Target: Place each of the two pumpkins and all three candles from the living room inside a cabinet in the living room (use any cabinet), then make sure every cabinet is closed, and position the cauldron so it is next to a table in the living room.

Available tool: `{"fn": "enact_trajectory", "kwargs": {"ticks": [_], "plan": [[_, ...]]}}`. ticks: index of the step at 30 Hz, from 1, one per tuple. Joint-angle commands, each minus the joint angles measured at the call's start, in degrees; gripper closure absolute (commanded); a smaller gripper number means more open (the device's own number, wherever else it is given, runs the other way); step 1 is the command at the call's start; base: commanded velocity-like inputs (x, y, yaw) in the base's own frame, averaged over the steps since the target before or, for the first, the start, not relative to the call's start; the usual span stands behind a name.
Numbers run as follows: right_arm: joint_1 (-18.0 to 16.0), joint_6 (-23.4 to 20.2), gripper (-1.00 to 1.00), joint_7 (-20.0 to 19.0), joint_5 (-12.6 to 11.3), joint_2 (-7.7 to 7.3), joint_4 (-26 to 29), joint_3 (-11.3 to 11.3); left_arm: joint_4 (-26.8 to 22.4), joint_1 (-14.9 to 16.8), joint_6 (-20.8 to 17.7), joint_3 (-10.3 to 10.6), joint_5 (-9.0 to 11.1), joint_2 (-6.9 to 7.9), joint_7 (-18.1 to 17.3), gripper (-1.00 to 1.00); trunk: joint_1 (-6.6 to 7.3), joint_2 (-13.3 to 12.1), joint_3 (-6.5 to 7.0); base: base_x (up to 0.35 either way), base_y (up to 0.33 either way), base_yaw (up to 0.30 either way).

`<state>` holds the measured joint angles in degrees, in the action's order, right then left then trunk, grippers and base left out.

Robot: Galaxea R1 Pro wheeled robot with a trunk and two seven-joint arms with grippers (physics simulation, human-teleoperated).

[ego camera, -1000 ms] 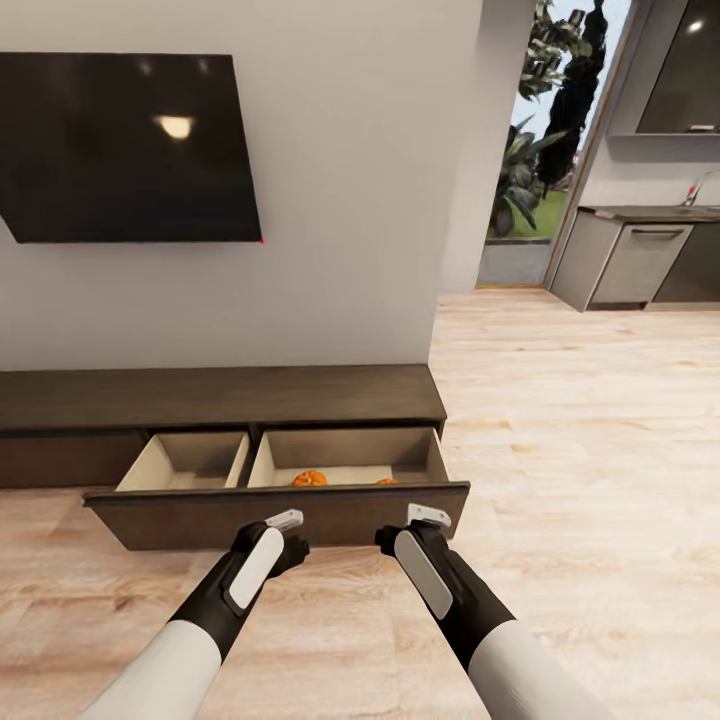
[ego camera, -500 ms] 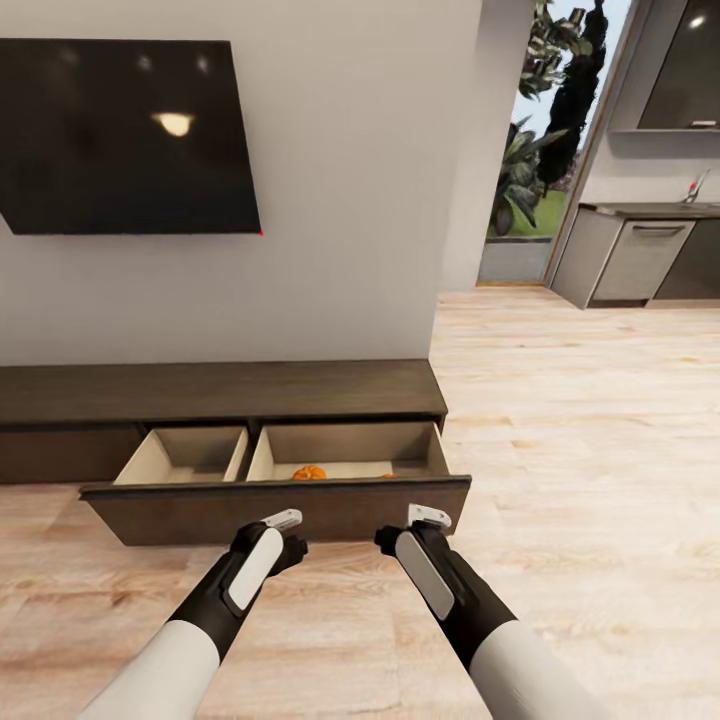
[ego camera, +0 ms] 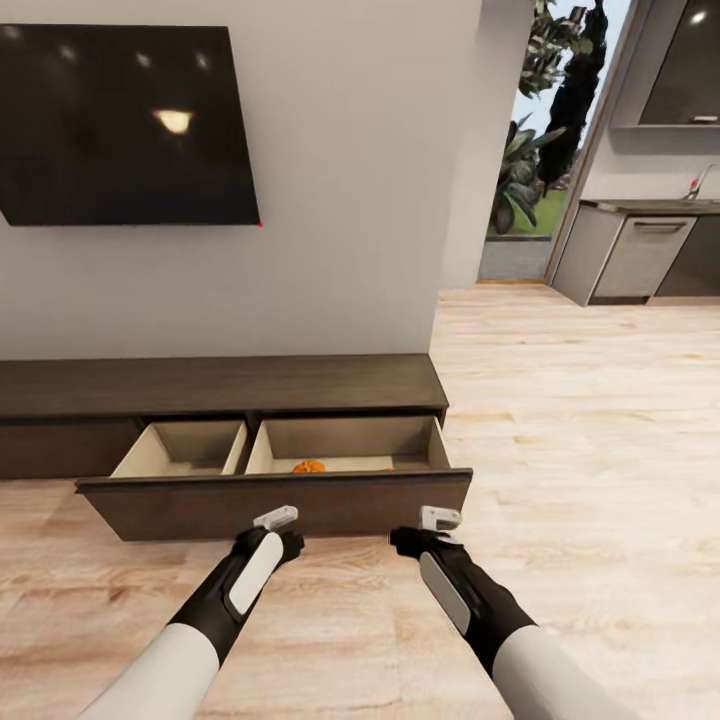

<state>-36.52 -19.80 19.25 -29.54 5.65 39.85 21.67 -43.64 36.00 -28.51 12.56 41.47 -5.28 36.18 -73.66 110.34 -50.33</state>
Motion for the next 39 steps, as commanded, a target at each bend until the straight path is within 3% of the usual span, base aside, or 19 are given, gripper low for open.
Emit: {"fn": "enact_trajectory", "kwargs": {"ticks": [1,4,7,9,12,19,24,30,39], "plan": [[0.0,1.1,-1.0,-0.5,0.0,-0.27,-0.1,0.0,0.0,0.0,0.2,0.4,-0.5,-0.02,0.0,-1.0,-0.23,0.4,-0.18,0.0,0.0,0.0],[0.0,3.2,-1.0,-1.1,0.1,-0.64,-0.6,0.0,0.2,-0.3,2.5,1.6,-3.6,-0.06,0.0,-1.0,-0.88,1.6,-0.72,0.0,0.0,0.0],[0.0,4.6,-1.0,-1.3,0.1,-0.74,-2.1,0.0,2.5,-0.4,8.2,2.2,-6.3,-0.26,0.0,-1.0,-1.54,2.8,-1.26,0.0,0.0,0.0],[0.0,6.7,-1.0,-1.3,0.2,-0.73,-3.7,0.0,5.8,-0.4,12.2,2.4,-7.0,-0.19,-0.5,-1.0,-1.98,3.6,-1.62,0.0,0.0,0.0],[0.0,8.1,-1.0,-1.3,0.2,-0.68,-4.9,0.0,7.9,-0.4,15.2,3.0,-7.4,-0.19,-2.4,-1.0,-2.64,4.8,-2.16,0.0,0.0,0.0],[0.0,9.1,-1.0,-1.3,0.3,-0.69,-6.5,0.0,8.7,-0.4,17.7,5.6,-7.6,-0.14,-3.9,-1.0,-4.18,7.6,-3.42,0.0,0.0,0.0],[0.0,11.9,-1.0,-1.3,0.4,-0.72,-7.4,0.3,8.7,-0.4,18.0,5.9,-7.8,-0.33,-4.0,-1.0,-5.28,9.6,-4.31,0.0,0.0,0.0],[0.0,13.0,-1.0,-1.3,0.4,-0.73,-8.6,0.4,10.3,-0.4,21.1,6.0,-10.4,-0.37,-4.1,-1.0,-6.59,12.0,-5.39,0.0,0.0,0.0],[0.0,15.6,-1.0,-1.3,0.9,-0.56,-9.4,0.6,12.7,-0.4,24.8,6.4,-10.9,-0.64,-4.1,-1.0,-8.57,15.7,-7.01,0.0,0.0,0.0]]}}
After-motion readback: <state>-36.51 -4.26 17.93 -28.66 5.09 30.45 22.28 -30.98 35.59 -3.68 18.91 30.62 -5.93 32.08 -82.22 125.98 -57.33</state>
